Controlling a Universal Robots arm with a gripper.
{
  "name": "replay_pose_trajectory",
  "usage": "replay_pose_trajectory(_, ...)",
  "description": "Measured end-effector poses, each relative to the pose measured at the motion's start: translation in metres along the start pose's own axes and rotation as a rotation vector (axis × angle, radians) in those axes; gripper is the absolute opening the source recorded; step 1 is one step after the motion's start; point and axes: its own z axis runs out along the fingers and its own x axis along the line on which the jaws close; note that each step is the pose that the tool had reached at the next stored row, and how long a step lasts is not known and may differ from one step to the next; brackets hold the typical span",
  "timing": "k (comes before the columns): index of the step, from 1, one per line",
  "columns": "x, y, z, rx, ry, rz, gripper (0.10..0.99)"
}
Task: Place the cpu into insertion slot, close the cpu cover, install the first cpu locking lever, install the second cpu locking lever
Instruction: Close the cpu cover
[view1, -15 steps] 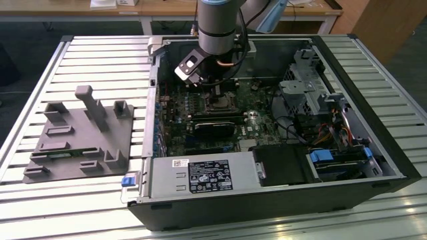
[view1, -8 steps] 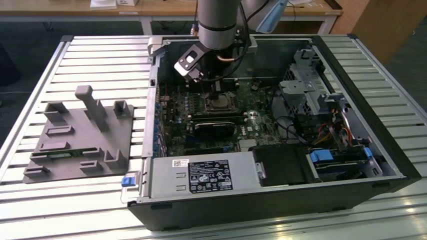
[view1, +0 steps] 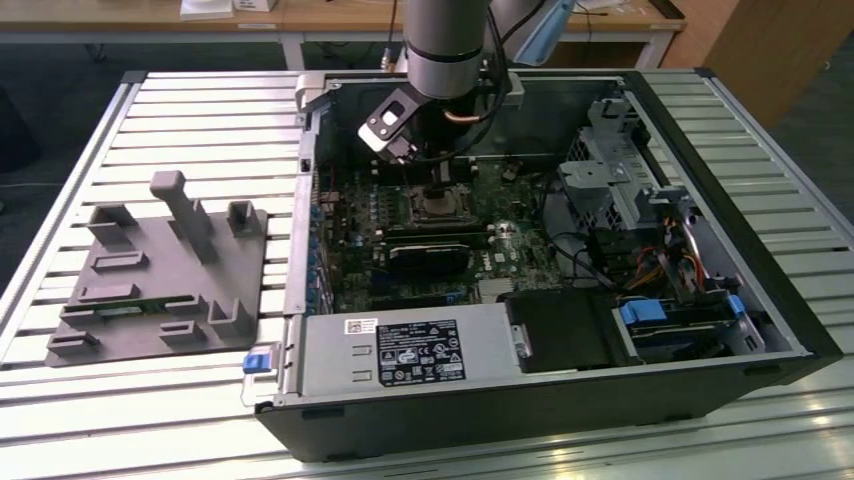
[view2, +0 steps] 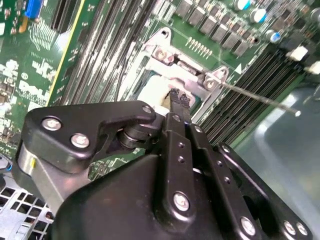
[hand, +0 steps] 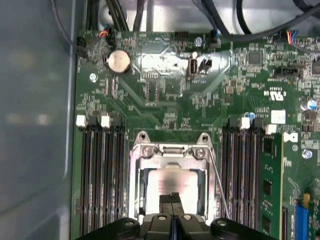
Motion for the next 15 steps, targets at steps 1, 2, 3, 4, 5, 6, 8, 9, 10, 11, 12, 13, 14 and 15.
replay_pose_trajectory(1,0.0000,0.0014,0.0000,0.000,0.0000,0.000,0.106)
replay_pose_trajectory(2,0.0000,0.0028,0.0001,0.000,0.0000,0.000,0.106)
replay_pose_trajectory(3,0.0000,0.0039,0.0001,0.000,0.0001,0.000,0.106)
replay_pose_trajectory(4,0.0000,0.0047,0.0001,0.000,0.0001,0.000,0.106)
replay_pose_trajectory(5,0.0000,0.0053,0.0001,0.000,0.0000,0.000,0.106)
replay_pose_trajectory(6,0.0000,0.0061,0.0002,0.000,0.0000,0.000,0.106)
replay_pose_trajectory(8,0.0000,0.0074,0.0002,0.000,0.0001,0.000,0.106)
replay_pose_trajectory(9,0.0000,0.0080,0.0002,0.000,0.0000,0.000,0.106)
replay_pose_trajectory(10,0.0000,0.0084,0.0002,0.000,0.0000,0.000,0.106)
replay_pose_trajectory(11,0.0000,0.0087,0.0002,0.000,0.0000,0.000,0.106)
replay_pose_trajectory(12,-0.0001,0.0088,0.0002,0.000,0.0000,0.000,0.106)
replay_pose_trajectory(13,0.0000,0.0089,0.0002,0.000,0.0001,0.000,0.106)
replay_pose_trajectory(14,0.0000,0.0089,-0.0001,0.000,-0.0001,0.000,0.106)
replay_pose_trajectory(15,0.0000,0.0089,-0.0006,0.000,-0.0002,0.000,0.106)
